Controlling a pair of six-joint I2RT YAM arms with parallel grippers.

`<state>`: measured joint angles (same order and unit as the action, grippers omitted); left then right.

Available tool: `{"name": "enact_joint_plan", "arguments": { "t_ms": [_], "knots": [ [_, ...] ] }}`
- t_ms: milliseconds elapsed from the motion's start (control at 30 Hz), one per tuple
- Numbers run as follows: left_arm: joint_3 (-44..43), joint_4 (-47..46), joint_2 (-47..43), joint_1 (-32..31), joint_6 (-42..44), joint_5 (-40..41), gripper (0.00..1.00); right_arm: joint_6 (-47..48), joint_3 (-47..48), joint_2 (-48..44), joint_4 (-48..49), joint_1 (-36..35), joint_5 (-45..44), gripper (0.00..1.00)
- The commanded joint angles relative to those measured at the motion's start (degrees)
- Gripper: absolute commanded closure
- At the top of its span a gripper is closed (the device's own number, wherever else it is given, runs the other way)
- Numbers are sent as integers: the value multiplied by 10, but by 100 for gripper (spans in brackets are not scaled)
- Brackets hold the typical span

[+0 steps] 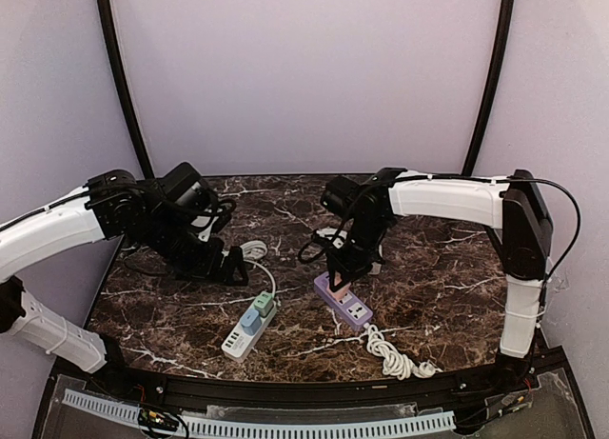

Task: Insert the plug

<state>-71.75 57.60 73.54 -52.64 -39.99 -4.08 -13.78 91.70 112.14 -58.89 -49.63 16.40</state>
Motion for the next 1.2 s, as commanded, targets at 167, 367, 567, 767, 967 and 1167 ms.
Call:
{"name": "enact_joint_plan", "arguments": {
  "t_ms": [167, 367, 567, 767, 967, 1167],
  "knots": [
    [-9, 38, -13, 2, 19, -4, 1, 22, 9, 11, -11, -1, -21, 100],
    [-2, 28, -26, 3, 12, -11, 1, 28, -3, 11, -2, -1, -25, 100],
    [18, 17, -42, 2, 3, -27, 2, 37, -11, 14, 2, -1, -30, 100],
    [17, 14, -48, 3, 3, -28, 2, 39, -20, 16, 9, 0, -38, 100],
    [16, 10, -47, 2, 4, -30, 2, 40, -17, 22, 12, 2, -45, 100],
    [17, 12, -48, 3, 4, -30, 2, 40, -15, 24, 15, 3, -47, 100]
  ]
}}
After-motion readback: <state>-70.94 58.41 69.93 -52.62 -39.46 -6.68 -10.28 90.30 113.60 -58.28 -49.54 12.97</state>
